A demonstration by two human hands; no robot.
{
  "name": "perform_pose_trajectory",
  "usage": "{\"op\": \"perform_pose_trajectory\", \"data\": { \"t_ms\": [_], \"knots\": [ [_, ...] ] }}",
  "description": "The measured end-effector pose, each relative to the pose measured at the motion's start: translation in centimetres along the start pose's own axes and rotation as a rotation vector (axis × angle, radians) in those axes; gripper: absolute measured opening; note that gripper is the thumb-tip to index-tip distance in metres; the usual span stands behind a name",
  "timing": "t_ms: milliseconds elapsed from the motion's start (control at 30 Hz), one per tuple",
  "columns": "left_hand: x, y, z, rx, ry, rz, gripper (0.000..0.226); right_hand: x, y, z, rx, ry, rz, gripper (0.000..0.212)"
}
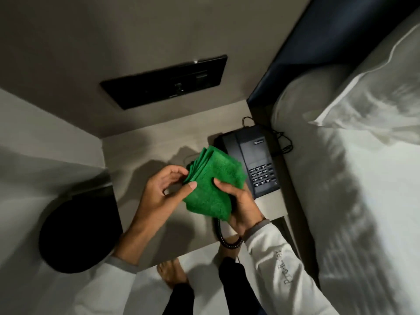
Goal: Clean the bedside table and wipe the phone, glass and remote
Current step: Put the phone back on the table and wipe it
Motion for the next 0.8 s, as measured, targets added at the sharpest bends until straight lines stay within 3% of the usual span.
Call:
{"op": "perform_pose_trajectory", "data": {
  "t_ms": [133, 200, 300, 400, 467, 700, 800],
  "knots": [
    [-3.7, -2.7, 0.8, -0.174, -0.334, 0.082, 0.018, 2.4, 0.0, -6.3, 0.350, 0.171, 0.175, 0.045],
    [-5.2, -4.4, -0.1, -0.232, -0.605, 0.035, 0.044, 3.0, -0.5, -9.4, 0.633, 0.383, 0.219, 0.045],
    [-7.2, -6.5, -2.6, -0.202, -0.975, -0.181, 0.097, 2.3, -2.6, -11.7, 0.951, 0.872, 0.231, 0.068],
    [-8.4, -7.4, -4.7, -0.170, -1.150, -0.300, 0.118, 1.1, -5.6, -10.5, 0.940, 1.598, 0.065, 0.084],
    [-8.8, -7.6, -5.4, -0.197, -1.164, -0.282, 0.118, 1.8, -6.9, -8.3, 0.859, 1.869, -0.017, 0.082],
    [-8.7, -7.2, -6.4, -0.134, -1.179, -0.140, 0.123, 5.9, -5.8, -5.0, 0.940, 1.835, 0.012, 0.074],
    [-8.7, -7.4, -6.3, -0.125, -1.159, -0.164, 0.130, 7.6, -4.9, -3.6, 0.963, 1.850, 0.065, 0.075]
  ]
}}
Point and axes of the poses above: each hand's wrist, its own y-axis away from the middle knuckle, its own x-axis out of the back of the hand, z = x × y, the point moved 3 cm from there along -y, towards the middle knuckle, and after that the axes turned 4 degrees about z, right-handed, at the moved point
